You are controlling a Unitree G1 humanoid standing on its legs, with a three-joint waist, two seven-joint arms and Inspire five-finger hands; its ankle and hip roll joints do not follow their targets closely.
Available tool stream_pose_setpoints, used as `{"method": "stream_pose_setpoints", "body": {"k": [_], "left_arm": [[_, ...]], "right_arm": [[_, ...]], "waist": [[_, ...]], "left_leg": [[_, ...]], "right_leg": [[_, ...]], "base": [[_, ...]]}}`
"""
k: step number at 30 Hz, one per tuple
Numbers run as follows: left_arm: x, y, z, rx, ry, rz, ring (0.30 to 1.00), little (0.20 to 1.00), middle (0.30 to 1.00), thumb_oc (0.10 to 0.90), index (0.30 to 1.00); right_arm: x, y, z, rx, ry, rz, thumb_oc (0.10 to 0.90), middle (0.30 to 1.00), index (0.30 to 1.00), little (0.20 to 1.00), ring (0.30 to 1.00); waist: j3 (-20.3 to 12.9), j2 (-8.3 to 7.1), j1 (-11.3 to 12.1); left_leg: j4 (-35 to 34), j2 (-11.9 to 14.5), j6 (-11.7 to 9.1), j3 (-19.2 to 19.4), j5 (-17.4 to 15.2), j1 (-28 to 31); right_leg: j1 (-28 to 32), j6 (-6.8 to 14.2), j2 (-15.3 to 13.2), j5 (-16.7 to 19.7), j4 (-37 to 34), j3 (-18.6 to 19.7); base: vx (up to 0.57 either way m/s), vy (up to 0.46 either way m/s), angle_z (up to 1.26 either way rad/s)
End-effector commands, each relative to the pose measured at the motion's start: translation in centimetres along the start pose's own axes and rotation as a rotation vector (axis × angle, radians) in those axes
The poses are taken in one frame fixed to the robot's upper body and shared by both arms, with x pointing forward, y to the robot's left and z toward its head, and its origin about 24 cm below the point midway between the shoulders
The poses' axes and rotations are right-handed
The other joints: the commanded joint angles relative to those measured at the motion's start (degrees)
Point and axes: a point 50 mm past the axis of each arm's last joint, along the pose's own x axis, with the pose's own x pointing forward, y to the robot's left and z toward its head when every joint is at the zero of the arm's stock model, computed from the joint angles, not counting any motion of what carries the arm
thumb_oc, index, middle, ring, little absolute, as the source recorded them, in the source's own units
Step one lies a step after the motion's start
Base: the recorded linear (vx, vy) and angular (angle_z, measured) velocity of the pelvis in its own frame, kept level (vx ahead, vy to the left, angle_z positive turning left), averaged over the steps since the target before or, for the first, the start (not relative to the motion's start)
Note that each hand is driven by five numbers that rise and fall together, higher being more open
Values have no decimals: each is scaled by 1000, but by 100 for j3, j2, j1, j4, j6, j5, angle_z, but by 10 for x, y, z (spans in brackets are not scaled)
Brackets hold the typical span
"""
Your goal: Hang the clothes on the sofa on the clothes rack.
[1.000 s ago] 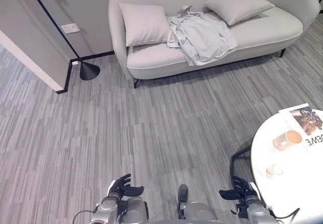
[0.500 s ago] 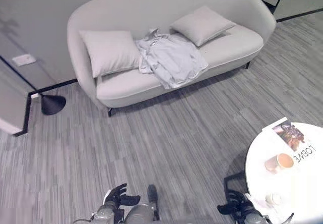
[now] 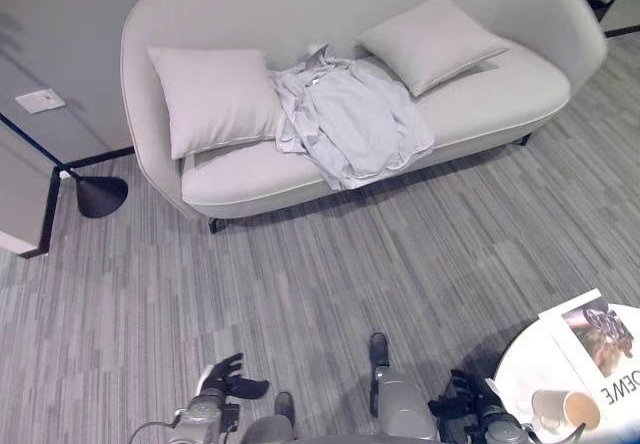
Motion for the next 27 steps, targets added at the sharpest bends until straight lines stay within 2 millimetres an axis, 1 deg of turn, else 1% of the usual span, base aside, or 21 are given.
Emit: {"method": "stream_pose_setpoints", "body": {"k": [1,2,3,4,6,7,8,9,10,11,12,14,15,18,19,20,22,23,24,25,27], "left_arm": [[-1,25,12,74,-70,62,900,900,900,800,900],[-1,23,11,50,-70,58,900,900,900,800,900],[-1,23,11,50,-70,57,900,900,900,800,900],[-1,21,12,24,-77,57,900,900,900,800,900],[-2,19,12,6,-83,48,900,900,900,800,900],[-2,17,15,-4,-94,34,900,900,900,800,900],[-2,17,18,-7,-104,31,900,900,900,800,900],[-2,17,18,-7,-104,31,900,900,900,800,900],[-2,18,19,-19,-108,37,900,900,900,800,900],[-2,16,20,-28,-112,33,900,900,900,800,900],[-2,16,20,-28,-112,33,900,900,900,800,900],[-3,15,18,-31,-108,27,900,900,900,800,900],[-4,15,19,-30,-118,26,900,900,900,800,900],[-5,13,17,-27,-113,22,900,900,900,800,900],[-5,12,16,-27,-111,23,900,900,900,800,900],[-5,13,12,-18,-93,31,900,900,900,800,900],[-5,16,9,-40,-85,39,900,900,900,800,900],[-7,18,0,-53,-62,50,900,900,900,800,900],[-7,17,0,-53,-62,50,900,900,900,800,900],[-8,22,-4,-50,-45,60,900,900,900,800,900],[-8,27,-7,-23,-28,73,900,900,900,800,900]], "right_arm": [[0,-8,12,-11,-78,-25,800,900,900,900,900],[1,-15,12,-28,-76,-41,800,900,900,900,900],[1,-15,12,-29,-76,-41,800,900,900,900,900],[1,-19,16,-33,-92,-49,800,900,900,900,900],[1,-28,24,-29,-124,-68,800,900,900,900,900],[1,-35,32,-19,-155,-89,800,900,900,900,900],[1,-38,37,-16,-173,-98,800,900,900,900,900],[1,-38,37,-17,-173,-98,800,900,900,900,900],[0,-49,53,-8,-228,-137,800,900,900,900,900],[-3,-55,62,3,-268,-155,800,900,900,900,900],[-3,-55,62,4,-267,-155,800,900,900,900,900],[-7,-60,72,17,-318,-171,800,900,900,900,900],[-9,-63,76,12,-343,-179,800,900,900,900,900],[-13,-71,85,-32,-388,-203,800,900,900,900,900],[-14,-72,86,-37,-395,-209,800,900,900,900,900],[-13,-73,88,-58,-396,-225,800,900,900,900,900],[-13,-69,88,-65,-397,-202,800,900,900,900,900],[-12,-63,89,-96,-399,-182,800,900,900,900,900],[-12,-63,89,-96,-399,-182,800,900,900,900,900],[-11,-54,85,-109,-381,-155,800,900,900,900,900],[-9,-45,78,-94,-354,-127,800,900,900,900,900]], "waist": [[-297,-137,36],[-362,-15,109],[-355,-9,102],[-355,40,148],[-326,37,225],[-226,-1,283],[-194,-62,312],[-197,-60,310],[-30,-151,454],[10,-163,524],[25,-149,533],[25,-166,624],[22,-143,649],[-43,-1,737],[-39,-1,751],[-71,-44,740],[-171,15,749],[-310,73,844],[-321,83,849],[-500,-55,906],[-611,-156,926]], "left_leg": [[-433,-586,121,-83,-702,712],[-433,-428,61,-255,-422,842],[-433,-421,58,-261,-425,850],[-16,-335,-25,-301,-237,732],[1144,-253,-266,-233,135,275],[2195,-165,-415,-159,511,-199],[2865,-94,-448,-55,719,-562],[2872,-92,-448,-58,716,-569],[3850,84,-441,237,913,-1114],[3696,241,-354,505,768,-1493],[3714,256,-355,507,747,-1477],[2774,391,-280,699,616,-1663],[2085,470,-251,732,538,-1600],[-43,624,-384,705,1049,-1715],[-433,631,-459,630,1138,-1840],[-433,800,-600,786,1051,-2328],[-433,793,-590,883,1033,-2191],[-433,754,-627,793,1408,-2018],[-433,766,-629,793,1414,-2033],[-433,557,-487,860,1457,-1800],[-433,307,-262,937,1248,-1515]], "right_leg": [[-482,-16,246,725,-731,-72],[-262,-70,349,741,-731,-92],[-251,-71,353,737,-731,-101],[-107,-117,363,682,-731,-159],[238,-277,314,451,-731,-288],[461,-393,292,299,-731,-354],[592,-485,249,207,-731,-365],[588,-485,251,207,-731,-368],[952,-643,228,-106,-731,-437],[1172,-679,203,-258,-731,-475],[1191,-679,216,-263,-731,-471],[1373,-624,175,-409,-731,-537],[1437,-578,167,-486,-731,-600],[1691,-491,212,-737,-731,-796],[1822,-473,202,-831,-731,-858],[2134,-447,161,-982,-731,-913],[2250,-369,192,-1021,-731,-828],[2485,-318,159,-1133,-731,-665],[2468,-322,170,-1126,-731,-659],[2685,-214,-156,-969,-731,-549],[2552,-111,-511,-662,3,-446]], "base": [[633,-327,70],[465,-247,69],[456,-270,47],[288,-181,42],[352,-269,51],[262,-273,48],[183,-207,37],[288,-272,45],[407,-255,29],[409,-253,32],[337,-87,19],[307,-19,11],[354,37,11],[404,74,22],[586,77,39],[455,51,19],[538,123,-3],[569,159,-2],[759,234,-44],[548,202,-72],[583,262,-61]]}}
